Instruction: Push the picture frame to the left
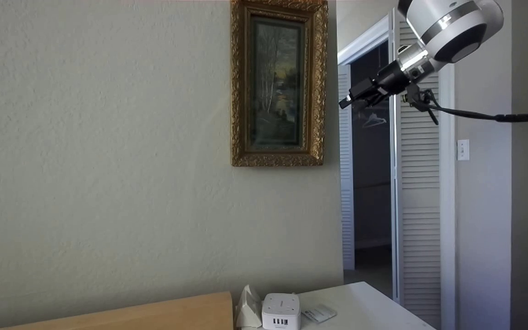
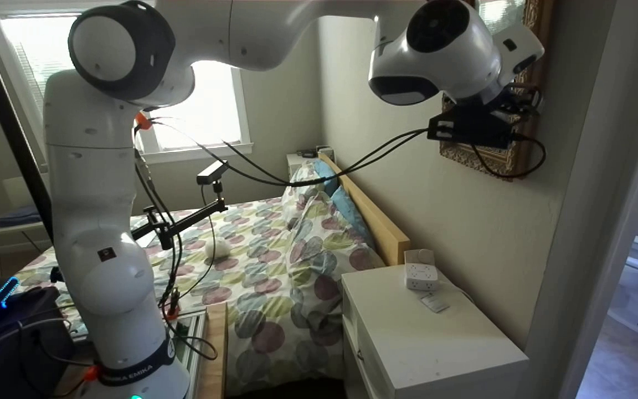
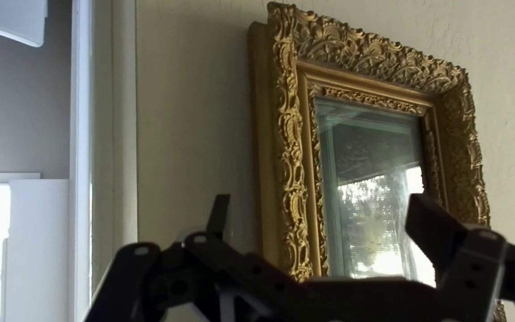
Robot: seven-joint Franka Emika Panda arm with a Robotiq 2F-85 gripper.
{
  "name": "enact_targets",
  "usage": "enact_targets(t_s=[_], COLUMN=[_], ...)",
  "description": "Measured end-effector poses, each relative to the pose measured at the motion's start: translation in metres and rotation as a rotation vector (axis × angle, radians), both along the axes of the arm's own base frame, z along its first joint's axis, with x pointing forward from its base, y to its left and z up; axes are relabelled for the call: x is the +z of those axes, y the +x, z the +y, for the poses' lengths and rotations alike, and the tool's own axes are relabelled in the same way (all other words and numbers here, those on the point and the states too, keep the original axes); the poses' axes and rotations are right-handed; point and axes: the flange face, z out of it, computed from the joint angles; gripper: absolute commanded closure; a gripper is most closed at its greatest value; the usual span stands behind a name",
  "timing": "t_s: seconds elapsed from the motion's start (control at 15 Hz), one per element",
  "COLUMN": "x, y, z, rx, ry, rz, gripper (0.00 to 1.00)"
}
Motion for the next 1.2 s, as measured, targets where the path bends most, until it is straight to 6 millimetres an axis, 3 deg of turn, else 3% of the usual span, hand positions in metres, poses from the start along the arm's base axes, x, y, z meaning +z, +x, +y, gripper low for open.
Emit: enact_targets(t_s=[0.73,1.2], x=[-0.001,-0.023], y=[0.002,0.012], z=[0.001,0.007], rx=[0.002,0.014], ry=[-0.003,0.024], rz=[-0.002,0.020], gripper=[0.00,0.00])
